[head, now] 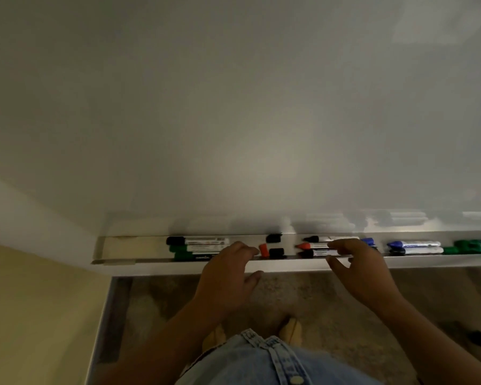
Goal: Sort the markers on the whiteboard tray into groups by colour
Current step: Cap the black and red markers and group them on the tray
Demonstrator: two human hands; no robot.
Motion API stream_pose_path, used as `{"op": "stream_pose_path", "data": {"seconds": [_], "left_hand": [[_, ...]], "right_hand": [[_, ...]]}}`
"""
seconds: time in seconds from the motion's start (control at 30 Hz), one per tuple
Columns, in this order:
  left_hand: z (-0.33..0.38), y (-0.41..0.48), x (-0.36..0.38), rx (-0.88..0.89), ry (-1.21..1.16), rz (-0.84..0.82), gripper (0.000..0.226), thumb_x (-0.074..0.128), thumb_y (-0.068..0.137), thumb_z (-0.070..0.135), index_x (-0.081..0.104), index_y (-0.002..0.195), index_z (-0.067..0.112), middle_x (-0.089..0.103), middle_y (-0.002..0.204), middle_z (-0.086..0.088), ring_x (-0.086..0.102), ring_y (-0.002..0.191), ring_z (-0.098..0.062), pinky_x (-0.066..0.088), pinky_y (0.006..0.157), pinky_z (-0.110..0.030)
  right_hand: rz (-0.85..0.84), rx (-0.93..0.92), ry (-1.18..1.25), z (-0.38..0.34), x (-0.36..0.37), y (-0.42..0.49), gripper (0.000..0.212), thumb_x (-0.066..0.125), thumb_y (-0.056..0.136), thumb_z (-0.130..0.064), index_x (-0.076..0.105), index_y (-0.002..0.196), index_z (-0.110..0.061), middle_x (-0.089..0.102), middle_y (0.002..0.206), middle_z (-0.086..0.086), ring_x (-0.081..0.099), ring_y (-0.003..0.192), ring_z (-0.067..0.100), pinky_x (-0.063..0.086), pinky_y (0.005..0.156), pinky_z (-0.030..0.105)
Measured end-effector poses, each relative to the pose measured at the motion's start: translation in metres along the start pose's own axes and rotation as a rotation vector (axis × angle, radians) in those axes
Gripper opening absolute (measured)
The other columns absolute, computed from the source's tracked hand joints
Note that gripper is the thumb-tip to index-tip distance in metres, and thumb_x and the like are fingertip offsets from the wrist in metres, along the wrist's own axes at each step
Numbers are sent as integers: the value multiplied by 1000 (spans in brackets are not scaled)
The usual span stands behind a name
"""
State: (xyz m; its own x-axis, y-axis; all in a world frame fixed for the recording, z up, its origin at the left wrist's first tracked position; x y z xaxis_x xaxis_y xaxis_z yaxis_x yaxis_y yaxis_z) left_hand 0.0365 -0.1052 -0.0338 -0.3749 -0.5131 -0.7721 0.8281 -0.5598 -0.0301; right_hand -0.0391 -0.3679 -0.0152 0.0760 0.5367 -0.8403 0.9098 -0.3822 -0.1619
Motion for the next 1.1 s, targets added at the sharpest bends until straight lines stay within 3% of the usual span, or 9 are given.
{"op": "stream_pose_path", "data": {"seconds": [0.3, 0.47, 0.57, 0.77, 0.87, 0.97, 1.1], "left_hand": [[44, 45, 42, -120, 244, 15, 32, 52, 90, 31, 58, 122, 26, 63, 103, 4, 61, 87, -14, 39, 65, -23], [47, 57, 51, -196, 359, -42, 22, 50, 90, 27, 67, 104, 25, 65, 95, 1, 62, 81, -17, 38, 60, -26], [49, 64, 54, -218, 398, -78, 18, 51, 90, 28, 67, 100, 25, 64, 95, 1, 62, 82, -18, 38, 59, -26], [58, 65, 52, -254, 321, -25, 11, 63, 84, 25, 65, 95, 25, 58, 98, 4, 62, 79, -19, 45, 60, -29], [63, 59, 49, -252, 269, 23, 15, 65, 83, 28, 64, 98, 25, 52, 103, 4, 62, 79, -18, 53, 65, -34], [67, 52, 46, -223, 231, 65, 19, 67, 83, 30, 63, 101, 26, 49, 103, 6, 60, 79, -14, 53, 64, -30], [70, 41, 44, -250, 105, 97, 20, 59, 90, 29, 58, 110, 25, 62, 104, 3, 61, 88, -15, 54, 74, -35]], "right_hand": [[-138, -143, -120, 50, -13, 26, 29, 69, 81, -30, 63, 110, -30, 65, 113, -5, 50, 89, 2, 44, 80, 23], [-130, -295, -202, 55, -12, 35, 27, 66, 82, -33, 66, 109, -29, 65, 111, -6, 53, 95, 8, 39, 82, 23], [-161, -364, -281, 57, -8, 38, 28, 60, 85, -37, 63, 112, -33, 64, 112, -8, 53, 101, 11, 43, 87, 30], [-227, -401, -369, 61, 1, 45, 37, 64, 81, -40, 59, 117, -33, 59, 116, -5, 50, 108, 15, 42, 93, 36], [-203, -403, -354, 61, -1, 50, 29, 69, 77, -37, 60, 104, -30, 59, 108, -4, 52, 101, 14, 44, 88, 34], [-188, -419, -357, 62, -3, 53, 22, 70, 75, -34, 55, 90, -31, 58, 97, -7, 51, 90, 12, 42, 78, 29], [-220, -417, -346, 63, -8, 51, 18, 65, 80, -36, 51, 89, -33, 58, 92, -9, 41, 82, 6, 35, 76, 26]]}}
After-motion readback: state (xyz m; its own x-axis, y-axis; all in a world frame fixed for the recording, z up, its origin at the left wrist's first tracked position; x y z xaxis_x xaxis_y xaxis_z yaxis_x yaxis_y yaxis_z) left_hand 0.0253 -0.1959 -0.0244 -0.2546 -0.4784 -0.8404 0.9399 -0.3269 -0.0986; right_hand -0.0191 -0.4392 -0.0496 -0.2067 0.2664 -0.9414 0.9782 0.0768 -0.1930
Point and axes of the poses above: each hand's wrist, its own y-axis towards the middle knuckle, its own x-axis out of the palm, z = x × y, the point moved 2 cm from there along y, towards the middle knuckle
